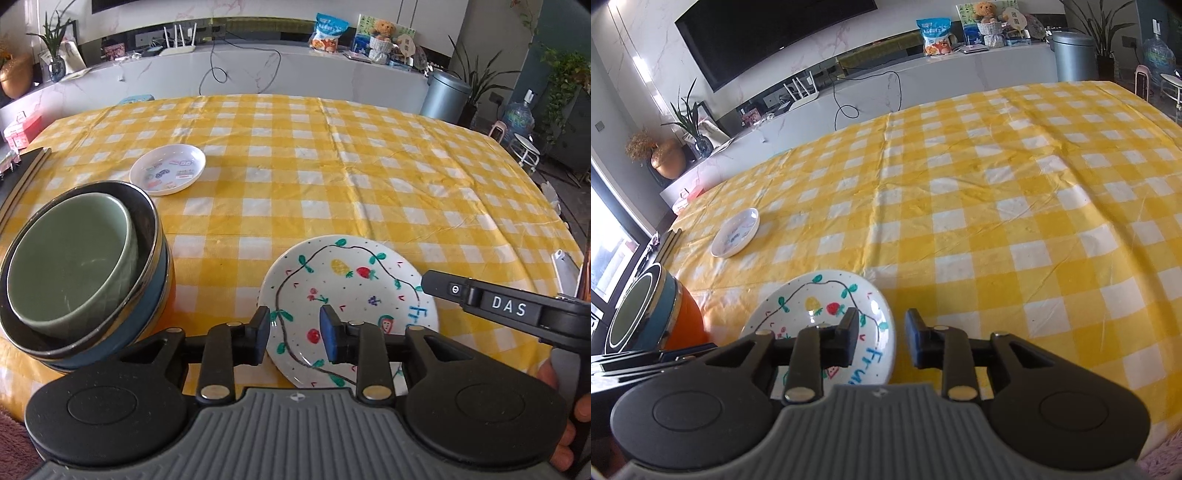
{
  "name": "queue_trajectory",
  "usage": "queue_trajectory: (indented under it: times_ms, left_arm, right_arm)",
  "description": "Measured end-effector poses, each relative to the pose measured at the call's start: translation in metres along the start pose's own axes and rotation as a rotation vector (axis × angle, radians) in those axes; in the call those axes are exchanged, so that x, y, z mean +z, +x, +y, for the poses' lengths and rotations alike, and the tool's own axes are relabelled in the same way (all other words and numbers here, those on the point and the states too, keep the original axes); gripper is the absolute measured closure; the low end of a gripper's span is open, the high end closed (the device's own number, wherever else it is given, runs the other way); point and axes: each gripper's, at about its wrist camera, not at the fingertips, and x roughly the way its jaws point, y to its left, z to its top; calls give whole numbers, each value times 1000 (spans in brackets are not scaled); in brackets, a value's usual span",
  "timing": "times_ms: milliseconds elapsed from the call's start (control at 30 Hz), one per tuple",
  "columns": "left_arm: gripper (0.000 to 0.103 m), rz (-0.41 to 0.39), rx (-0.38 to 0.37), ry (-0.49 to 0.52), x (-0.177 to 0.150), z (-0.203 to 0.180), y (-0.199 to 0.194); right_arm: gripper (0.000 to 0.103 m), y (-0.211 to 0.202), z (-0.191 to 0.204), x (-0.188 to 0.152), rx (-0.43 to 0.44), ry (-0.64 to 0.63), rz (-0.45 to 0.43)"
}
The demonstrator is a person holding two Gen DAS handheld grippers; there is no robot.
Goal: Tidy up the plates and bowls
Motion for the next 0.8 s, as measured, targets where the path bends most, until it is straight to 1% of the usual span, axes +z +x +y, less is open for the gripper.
queue_trajectory:
  times_ms: [67,133,167,233,333,433,567,633,700,800]
  left_arm:
    - [69,29,-21,0,6,2,0]
    - [69,52,-32,2,14,4,-1]
    - [69,58,-36,10,18,5,-3]
    - [69,52,-50,27,28,7,-8]
    - [69,39,-76,41,44,14,-18]
    - [68,18,-71,67,62,24,-28]
    - [67,7,-42,92,85,44,-36]
    - [64,6,-28,104,96,53,-38]
    - [61,4,-3,132,105,62,-37]
    - [61,-1,36,167,117,75,-33]
  right_arm:
    - [71,0,0,0,-15,-4,3]
    - [71,0,6,0,-74,-43,1]
    - [70,1,10,-1,-112,-79,-6]
    - [70,1,16,0,-140,-124,-9]
    - [66,0,23,6,-127,-142,-10]
    - [64,-1,31,14,-121,-168,-18]
    - [61,3,41,26,-96,-183,-8]
    - [59,8,46,31,-85,-182,3]
    - [57,13,54,37,-82,-183,10]
    - [54,22,67,46,-80,-205,12]
